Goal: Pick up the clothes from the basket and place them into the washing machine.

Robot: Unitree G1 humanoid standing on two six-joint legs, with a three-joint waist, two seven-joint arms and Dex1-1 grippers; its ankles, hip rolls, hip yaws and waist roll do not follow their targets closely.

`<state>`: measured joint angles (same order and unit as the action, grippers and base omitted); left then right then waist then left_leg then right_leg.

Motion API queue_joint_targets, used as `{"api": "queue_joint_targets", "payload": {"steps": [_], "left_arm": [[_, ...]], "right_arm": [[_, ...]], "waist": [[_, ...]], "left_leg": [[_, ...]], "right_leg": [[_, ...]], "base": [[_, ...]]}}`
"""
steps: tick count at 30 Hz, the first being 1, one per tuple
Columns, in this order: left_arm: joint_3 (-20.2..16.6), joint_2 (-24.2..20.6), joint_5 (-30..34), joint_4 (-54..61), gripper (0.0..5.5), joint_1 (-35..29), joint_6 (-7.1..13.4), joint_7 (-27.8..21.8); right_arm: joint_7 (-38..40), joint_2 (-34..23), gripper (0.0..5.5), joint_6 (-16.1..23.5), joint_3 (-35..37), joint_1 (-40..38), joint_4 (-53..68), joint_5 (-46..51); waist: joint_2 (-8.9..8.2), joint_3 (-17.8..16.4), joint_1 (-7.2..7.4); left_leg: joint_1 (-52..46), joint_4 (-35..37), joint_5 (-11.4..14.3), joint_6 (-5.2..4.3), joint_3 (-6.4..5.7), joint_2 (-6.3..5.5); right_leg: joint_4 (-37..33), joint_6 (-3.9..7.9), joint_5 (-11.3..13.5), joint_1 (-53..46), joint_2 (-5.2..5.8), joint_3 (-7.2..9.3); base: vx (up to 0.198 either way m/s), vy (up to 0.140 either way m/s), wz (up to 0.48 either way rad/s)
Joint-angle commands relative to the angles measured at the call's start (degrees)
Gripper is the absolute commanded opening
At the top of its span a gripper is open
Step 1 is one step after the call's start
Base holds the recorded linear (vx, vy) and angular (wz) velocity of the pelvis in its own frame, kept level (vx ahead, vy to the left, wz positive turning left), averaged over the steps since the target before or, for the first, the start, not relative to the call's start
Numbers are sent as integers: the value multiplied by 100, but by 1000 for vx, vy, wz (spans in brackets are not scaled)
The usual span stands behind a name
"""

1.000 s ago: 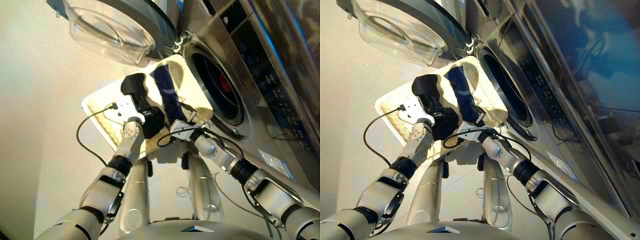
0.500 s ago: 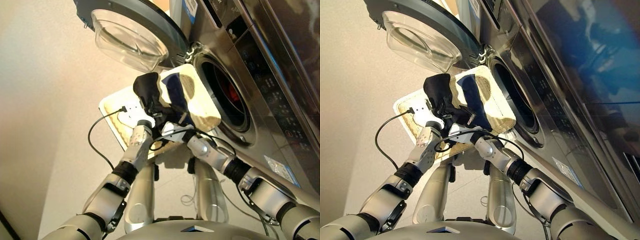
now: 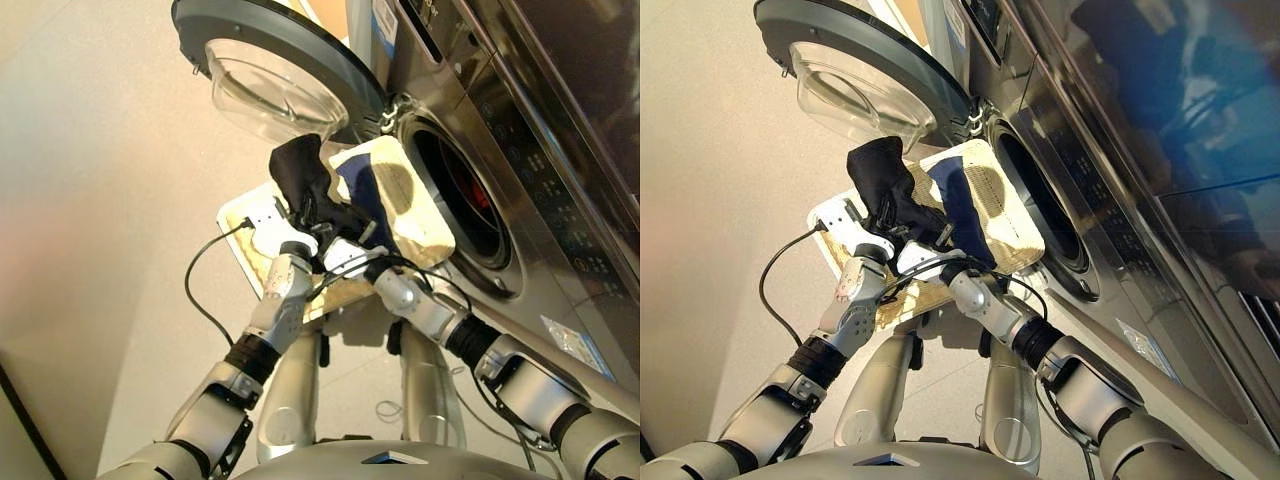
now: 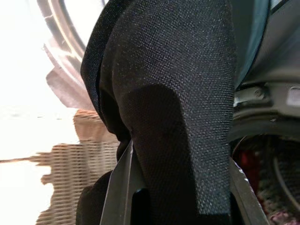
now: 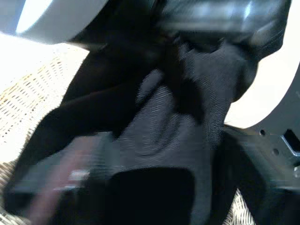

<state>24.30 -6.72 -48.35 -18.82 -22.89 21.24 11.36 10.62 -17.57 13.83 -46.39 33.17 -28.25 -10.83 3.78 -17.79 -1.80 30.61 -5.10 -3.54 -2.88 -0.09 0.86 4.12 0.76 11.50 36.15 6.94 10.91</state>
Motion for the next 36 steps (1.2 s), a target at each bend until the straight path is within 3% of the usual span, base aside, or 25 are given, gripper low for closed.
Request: {"api": "queue_joint_targets", "payload": {"steps": [1,9,10,11,17,21,23,24,29,30,31,32,36], "left_arm": [[91,39,-104,838,0,51,413,-252],[86,-2,-182,1000,9,105,402,-214],[74,2,-171,986,226,108,402,-199],[50,-2,-152,972,550,109,405,-179],[-82,-17,-208,894,550,178,396,-131],[-518,-66,86,901,550,451,419,202],[-592,-128,208,919,550,496,400,195],[-599,-150,286,888,550,558,442,210],[-867,-275,494,927,550,837,468,380],[-594,-336,570,767,550,856,628,311],[-595,-340,568,763,550,846,631,309],[-673,-434,511,863,550,1038,641,310],[-776,-451,544,689,550,1033,606,349]], "right_arm": [[171,497,0,37,260,254,287,245],[269,598,0,-26,332,309,286,322],[316,602,0,-38,358,297,291,321],[345,606,0,-43,398,276,288,326],[687,605,0,-127,686,124,225,217],[1259,459,0,-296,1299,-285,355,84],[1313,420,0,-307,1411,-411,367,36],[1498,588,0,-283,1394,-651,-221,-175],[1911,505,0,-344,1906,-957,-88,72],[2334,822,0,-131,2004,-489,-2249,368],[2337,829,0,-116,2007,-468,-2275,372],[2496,710,0,-117,2316,-89,-2295,541],[2852,260,0,-196,2863,375,-2304,820]], "waist": [[3,227,-93],[-1,266,-110],[-7,267,-107],[-11,270,-102],[-8,277,-77],[5,265,-16],[-4,258,5],[2,248,6],[9,206,49],[141,261,-96],[138,252,-97],[236,260,-199],[347,221,-253]], "left_leg": [[238,289,-345,315,-99,-463],[225,299,-334,323,-115,-464],[227,294,-333,324,-115,-465],[224,297,-332,325,-114,-467],[230,295,-314,338,-114,-469],[274,269,-300,352,-83,-474],[290,265,-294,356,-71,-471],[304,247,-286,354,-62,-473],[389,199,-286,362,-56,-480],[331,209,-141,338,-156,-493],[330,207,-140,338,-156,-493],[357,220,-154,333,-179,-510],[444,217,-155,338,-210,-532]], "right_leg": [[2,347,-252,-184,-249,98],[3,346,-251,-180,-246,91],[4,346,-250,-179,-245,94],[5,346,-250,-180,-246,92],[20,349,-252,-160,-242,93],[43,346,-255,-104,-243,64],[50,345,-257,-83,-246,61],[60,348,-256,-67,-240,63],[102,342,-253,13,-221,65],[126,388,-398,-45,-216,48],[127,388,-399,-46,-216,48],[150,385,-411,14,-203,55],[243,377,-450,173,-179,35]], "base": [[0,0,0],[0,0,0],[0,0,0],[0,0,0],[0,0,0],[0,0,0],[0,0,0],[0,0,0],[22,4,3],[108,11,6],[119,25,19],[0,0,0],[0,0,0]]}}
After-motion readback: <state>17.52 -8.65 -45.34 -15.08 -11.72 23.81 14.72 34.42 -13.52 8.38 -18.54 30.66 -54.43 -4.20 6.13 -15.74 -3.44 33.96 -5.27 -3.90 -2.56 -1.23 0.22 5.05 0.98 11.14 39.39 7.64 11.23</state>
